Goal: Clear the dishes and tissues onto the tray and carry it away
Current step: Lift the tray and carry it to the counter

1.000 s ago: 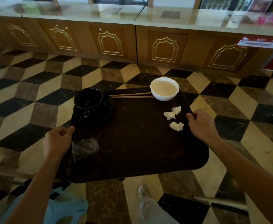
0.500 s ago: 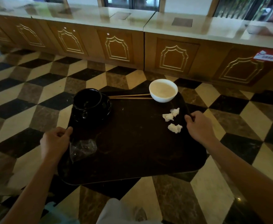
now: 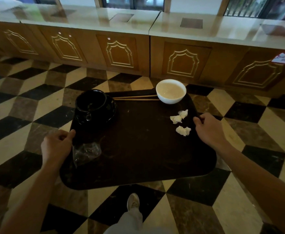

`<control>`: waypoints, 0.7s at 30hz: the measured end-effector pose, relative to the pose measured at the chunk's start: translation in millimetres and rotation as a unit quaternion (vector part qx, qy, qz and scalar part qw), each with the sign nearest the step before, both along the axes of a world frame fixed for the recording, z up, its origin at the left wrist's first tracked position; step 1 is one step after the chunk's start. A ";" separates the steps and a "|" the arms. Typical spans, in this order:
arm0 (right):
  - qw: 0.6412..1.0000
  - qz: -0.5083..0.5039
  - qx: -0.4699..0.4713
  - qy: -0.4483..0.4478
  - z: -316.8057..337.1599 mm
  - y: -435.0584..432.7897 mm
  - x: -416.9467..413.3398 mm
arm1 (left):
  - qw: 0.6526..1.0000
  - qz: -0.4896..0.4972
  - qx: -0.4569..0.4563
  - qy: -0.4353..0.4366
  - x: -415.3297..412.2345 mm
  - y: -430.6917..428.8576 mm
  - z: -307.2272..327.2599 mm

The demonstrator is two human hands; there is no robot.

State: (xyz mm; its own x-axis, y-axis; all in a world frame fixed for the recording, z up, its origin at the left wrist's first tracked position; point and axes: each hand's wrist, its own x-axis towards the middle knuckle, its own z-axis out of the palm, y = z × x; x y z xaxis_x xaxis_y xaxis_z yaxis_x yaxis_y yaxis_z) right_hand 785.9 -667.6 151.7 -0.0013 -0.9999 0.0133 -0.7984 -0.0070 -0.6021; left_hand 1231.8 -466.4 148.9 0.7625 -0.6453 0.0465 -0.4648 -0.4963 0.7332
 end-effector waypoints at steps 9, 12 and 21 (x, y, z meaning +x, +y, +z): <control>0.999 -0.029 -0.010 0.008 8.4 -76.9 79.1 | 1.000 -0.012 -0.011 0.012 85.4 -86.2 6.6; 0.999 -0.029 -0.009 0.015 13.6 -103.9 97.6 | 0.999 -0.011 -0.015 0.026 103.0 -113.2 8.2; 0.999 -0.021 -0.026 0.035 18.4 -194.0 138.1 | 0.998 0.003 -0.019 0.059 142.4 -205.2 4.2</control>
